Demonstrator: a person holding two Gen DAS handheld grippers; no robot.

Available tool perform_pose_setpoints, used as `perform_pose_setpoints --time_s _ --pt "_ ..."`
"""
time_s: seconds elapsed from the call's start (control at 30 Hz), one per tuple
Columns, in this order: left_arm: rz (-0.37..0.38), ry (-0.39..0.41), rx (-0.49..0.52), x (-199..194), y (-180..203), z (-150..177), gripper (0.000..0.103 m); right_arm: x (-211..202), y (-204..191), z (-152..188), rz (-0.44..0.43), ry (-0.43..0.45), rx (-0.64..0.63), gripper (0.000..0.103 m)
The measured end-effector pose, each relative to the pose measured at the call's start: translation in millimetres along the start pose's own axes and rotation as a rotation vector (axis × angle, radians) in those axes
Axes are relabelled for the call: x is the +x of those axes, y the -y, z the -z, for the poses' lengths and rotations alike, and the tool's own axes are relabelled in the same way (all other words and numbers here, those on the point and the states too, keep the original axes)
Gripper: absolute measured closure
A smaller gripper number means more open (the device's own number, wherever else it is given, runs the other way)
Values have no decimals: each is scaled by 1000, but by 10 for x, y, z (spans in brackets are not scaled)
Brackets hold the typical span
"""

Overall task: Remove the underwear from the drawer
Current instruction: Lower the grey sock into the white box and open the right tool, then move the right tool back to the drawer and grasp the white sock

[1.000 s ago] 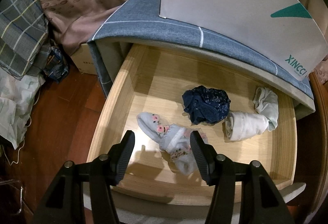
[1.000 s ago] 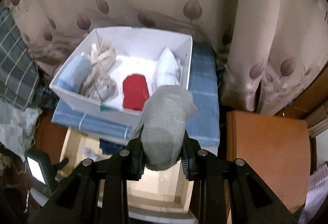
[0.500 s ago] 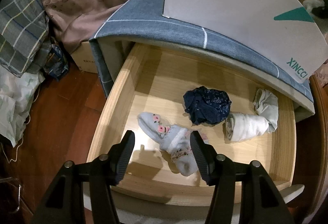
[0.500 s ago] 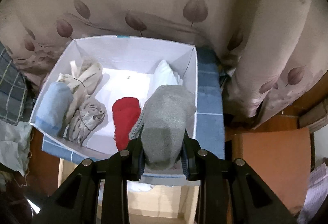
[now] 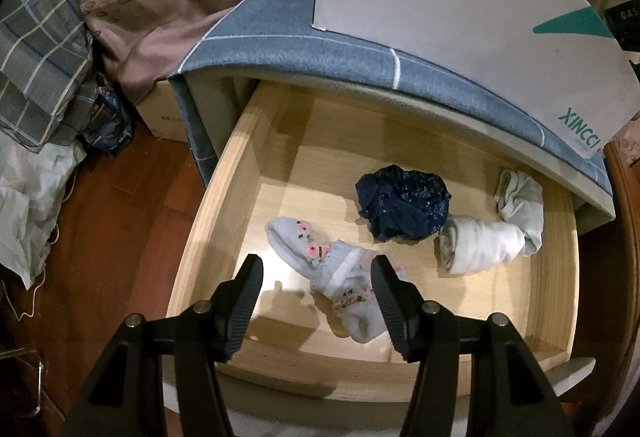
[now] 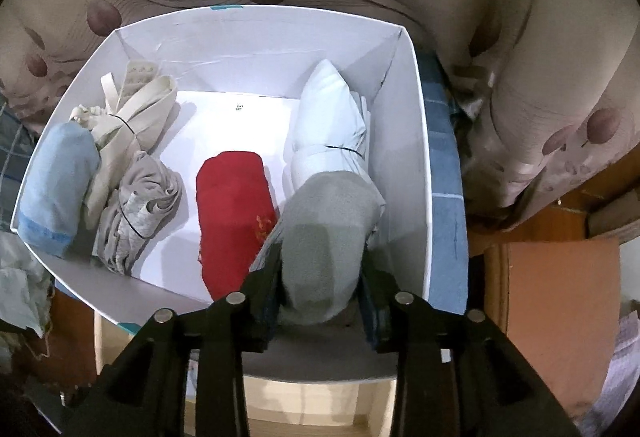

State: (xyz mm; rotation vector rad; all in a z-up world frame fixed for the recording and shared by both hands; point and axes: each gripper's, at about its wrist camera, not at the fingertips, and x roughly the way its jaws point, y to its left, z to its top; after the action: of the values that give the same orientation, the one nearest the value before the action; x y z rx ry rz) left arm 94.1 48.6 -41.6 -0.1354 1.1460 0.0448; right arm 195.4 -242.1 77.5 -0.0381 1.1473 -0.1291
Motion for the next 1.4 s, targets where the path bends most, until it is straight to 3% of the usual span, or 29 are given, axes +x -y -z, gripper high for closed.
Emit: perform_pose_setpoints --time_s 0.17,0.4,0.53,0.7,1.07,1.4 --pt "-4 -7 -2 9 0 -1 46 -157 12 29 -39 21 -8 59" --pt "-11 -10 -3 23 -3 2 46 -529 89 210 -94 65 -22 59" --pt "-18 -11 -5 27 -6 5 46 -791 149 445 -143 101 -65 59" --pt "-23 -12 -5 25 -12 10 46 -886 123 810 -166 82 -160 59" --pt "-28 -27 -6 37 -42 5 46 -76 -144 1396 -209 -84 -325 60" --pt "-19 -29 -23 30 -95 5 46 541 -409 1521 -245 -110 -473 61"
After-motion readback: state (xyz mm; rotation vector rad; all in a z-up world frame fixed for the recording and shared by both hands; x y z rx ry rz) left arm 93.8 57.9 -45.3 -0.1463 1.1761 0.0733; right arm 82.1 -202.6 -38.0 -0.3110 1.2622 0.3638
